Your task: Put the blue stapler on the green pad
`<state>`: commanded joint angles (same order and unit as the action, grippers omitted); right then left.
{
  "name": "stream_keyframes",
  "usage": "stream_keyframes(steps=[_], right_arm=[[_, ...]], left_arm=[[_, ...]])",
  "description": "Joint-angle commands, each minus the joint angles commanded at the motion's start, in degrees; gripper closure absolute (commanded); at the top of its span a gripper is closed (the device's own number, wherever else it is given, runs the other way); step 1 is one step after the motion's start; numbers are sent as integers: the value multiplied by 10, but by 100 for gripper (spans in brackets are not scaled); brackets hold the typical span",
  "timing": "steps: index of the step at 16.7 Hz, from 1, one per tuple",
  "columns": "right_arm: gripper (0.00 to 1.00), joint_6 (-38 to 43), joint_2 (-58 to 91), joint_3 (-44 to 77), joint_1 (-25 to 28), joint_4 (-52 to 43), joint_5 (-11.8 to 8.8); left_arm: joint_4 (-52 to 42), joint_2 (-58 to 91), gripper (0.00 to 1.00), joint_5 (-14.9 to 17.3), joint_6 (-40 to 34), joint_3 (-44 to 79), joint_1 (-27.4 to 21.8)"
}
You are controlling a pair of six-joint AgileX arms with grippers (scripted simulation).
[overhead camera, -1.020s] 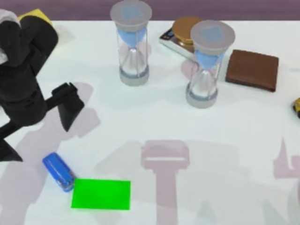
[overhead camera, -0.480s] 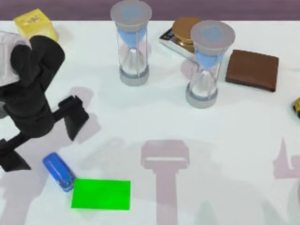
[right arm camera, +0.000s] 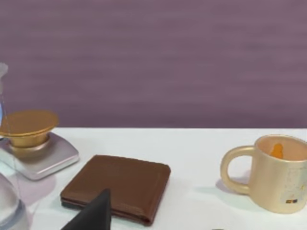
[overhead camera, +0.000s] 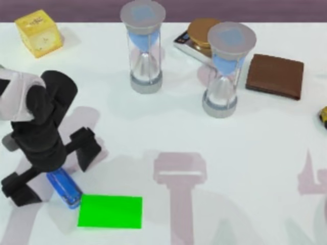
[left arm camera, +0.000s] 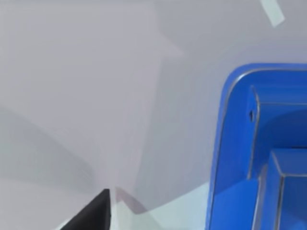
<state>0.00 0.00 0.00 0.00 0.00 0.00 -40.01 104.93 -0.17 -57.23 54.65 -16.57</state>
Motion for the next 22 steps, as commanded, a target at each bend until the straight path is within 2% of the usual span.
stream_keyframes(steps=[2, 15, 22], right_arm=[[0, 0, 0, 0, 0, 0, 0], [0, 0, 0, 0, 0, 0, 0], [0, 0, 0, 0, 0, 0, 0]], left_arm=[[0, 0, 0, 0, 0, 0, 0], [0, 0, 98, 0, 0, 0, 0], [0, 0, 100, 0, 0, 0, 0]])
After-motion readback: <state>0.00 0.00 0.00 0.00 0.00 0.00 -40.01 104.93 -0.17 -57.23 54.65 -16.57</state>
